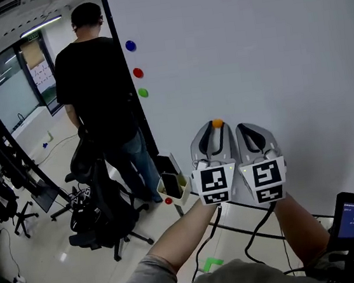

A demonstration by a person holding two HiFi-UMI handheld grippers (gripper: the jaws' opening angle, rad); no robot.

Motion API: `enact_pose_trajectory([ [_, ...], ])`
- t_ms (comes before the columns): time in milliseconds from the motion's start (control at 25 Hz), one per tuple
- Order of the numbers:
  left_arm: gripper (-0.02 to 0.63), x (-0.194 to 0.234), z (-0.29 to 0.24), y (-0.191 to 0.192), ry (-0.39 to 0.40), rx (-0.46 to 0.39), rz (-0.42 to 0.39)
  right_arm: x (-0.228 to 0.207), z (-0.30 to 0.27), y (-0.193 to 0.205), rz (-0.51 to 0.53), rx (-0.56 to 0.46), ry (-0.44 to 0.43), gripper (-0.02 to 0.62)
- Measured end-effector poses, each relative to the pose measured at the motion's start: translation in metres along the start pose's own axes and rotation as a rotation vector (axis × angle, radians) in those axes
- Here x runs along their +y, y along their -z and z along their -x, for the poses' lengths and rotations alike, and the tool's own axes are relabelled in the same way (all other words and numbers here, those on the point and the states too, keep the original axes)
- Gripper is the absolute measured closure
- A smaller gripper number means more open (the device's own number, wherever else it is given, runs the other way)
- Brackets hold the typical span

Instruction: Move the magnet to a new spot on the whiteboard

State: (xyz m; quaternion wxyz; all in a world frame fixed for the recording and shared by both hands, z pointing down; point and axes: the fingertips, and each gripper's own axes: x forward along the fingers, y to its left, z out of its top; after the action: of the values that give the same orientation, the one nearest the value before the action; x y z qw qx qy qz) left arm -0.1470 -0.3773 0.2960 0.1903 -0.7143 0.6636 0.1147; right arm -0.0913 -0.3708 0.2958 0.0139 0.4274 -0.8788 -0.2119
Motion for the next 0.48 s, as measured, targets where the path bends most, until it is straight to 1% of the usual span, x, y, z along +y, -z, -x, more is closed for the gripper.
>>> enact_pose_trajectory([
  [80,0.488,0.032,-0.001,0.004,-0.019,-0.001,-0.008,0.023,-0.022,-0.009,0.007,-0.017,-0.019,0.591],
  [160,0.488,0.053,0.0,-0.003,-0.033,-0.001,-0.01,0.036,-0.033,-0.024,0.015,-0.03,-0.032,0.591],
  [320,0.488,0.081,0.002,-0.02,-0.062,0.001,0.002,0.052,-0.043,-0.053,0.031,-0.046,-0.056,0.591],
  [480,0.488,0.103,0.005,-0.03,-0.094,0.007,0.017,0.064,-0.046,-0.072,0.042,-0.058,-0.074,0.591],
])
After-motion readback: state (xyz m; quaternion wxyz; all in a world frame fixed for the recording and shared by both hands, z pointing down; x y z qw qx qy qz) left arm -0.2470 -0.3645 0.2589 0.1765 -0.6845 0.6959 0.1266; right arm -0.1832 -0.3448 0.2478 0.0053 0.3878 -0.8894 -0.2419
